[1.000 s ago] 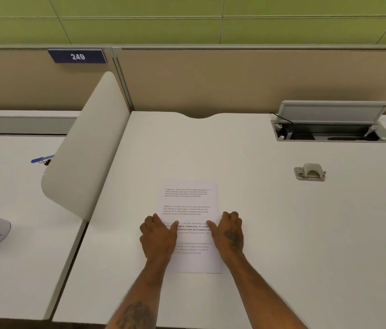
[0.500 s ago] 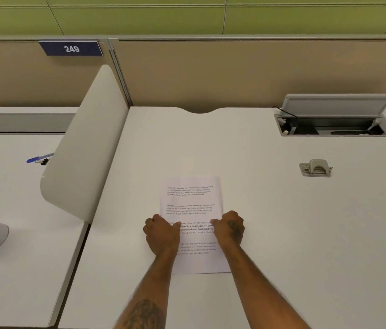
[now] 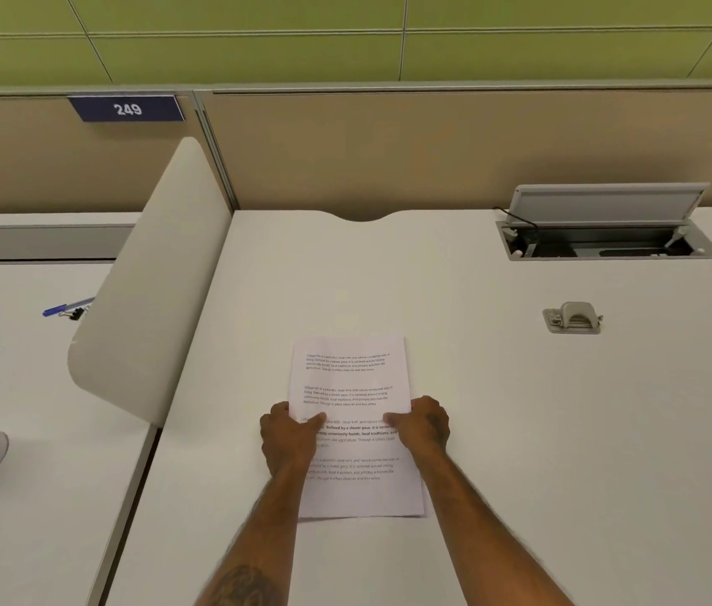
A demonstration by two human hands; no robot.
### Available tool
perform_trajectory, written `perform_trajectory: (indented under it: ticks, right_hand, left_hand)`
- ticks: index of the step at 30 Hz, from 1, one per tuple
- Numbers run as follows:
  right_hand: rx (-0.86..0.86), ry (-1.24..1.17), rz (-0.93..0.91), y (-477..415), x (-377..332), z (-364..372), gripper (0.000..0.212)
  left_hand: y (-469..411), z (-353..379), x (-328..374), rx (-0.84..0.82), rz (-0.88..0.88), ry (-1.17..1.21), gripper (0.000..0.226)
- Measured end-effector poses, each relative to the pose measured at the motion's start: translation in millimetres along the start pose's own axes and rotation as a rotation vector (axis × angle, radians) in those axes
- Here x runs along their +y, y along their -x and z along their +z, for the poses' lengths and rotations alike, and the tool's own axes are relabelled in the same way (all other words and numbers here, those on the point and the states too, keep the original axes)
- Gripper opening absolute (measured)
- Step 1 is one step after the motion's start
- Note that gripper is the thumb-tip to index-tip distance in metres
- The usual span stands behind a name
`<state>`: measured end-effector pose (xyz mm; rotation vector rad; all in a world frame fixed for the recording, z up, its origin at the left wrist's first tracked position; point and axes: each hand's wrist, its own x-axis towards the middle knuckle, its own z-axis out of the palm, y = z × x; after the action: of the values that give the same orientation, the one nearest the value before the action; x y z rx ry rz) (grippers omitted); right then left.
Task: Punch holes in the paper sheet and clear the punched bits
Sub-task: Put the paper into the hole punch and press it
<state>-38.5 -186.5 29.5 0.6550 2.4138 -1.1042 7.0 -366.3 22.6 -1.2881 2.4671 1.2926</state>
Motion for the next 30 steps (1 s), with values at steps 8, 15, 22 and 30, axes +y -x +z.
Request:
perform_trajectory:
  ticks: [8, 15, 22, 30]
  right_hand:
    - [0.004, -0.226, 0.012, -4.8, 13.4, -7.1, 0.014]
    - [-0.143, -0.344, 0.024, -5.7, 27.1, -13.5, 0.013]
    - [-0.169, -0.476, 0.029, -1.2, 39.3, -30.6, 0.020]
    - [-0.060, -0.770, 0.057, 2.3, 59.2, -77.8, 0.014]
  left_hand:
    - [-2.7, -2.3, -11.9, 0.061, 0.030, 0.083, 0.034]
    - [3.3, -6.9, -15.7, 0.051, 0.033, 0.213, 0.036]
    - [2.0, -16.7, -10.8, -0.130, 0.075, 0.339, 0.037]
    - [17.9, -22.7, -4.3, -0.479, -0.040, 0.710, 0.063]
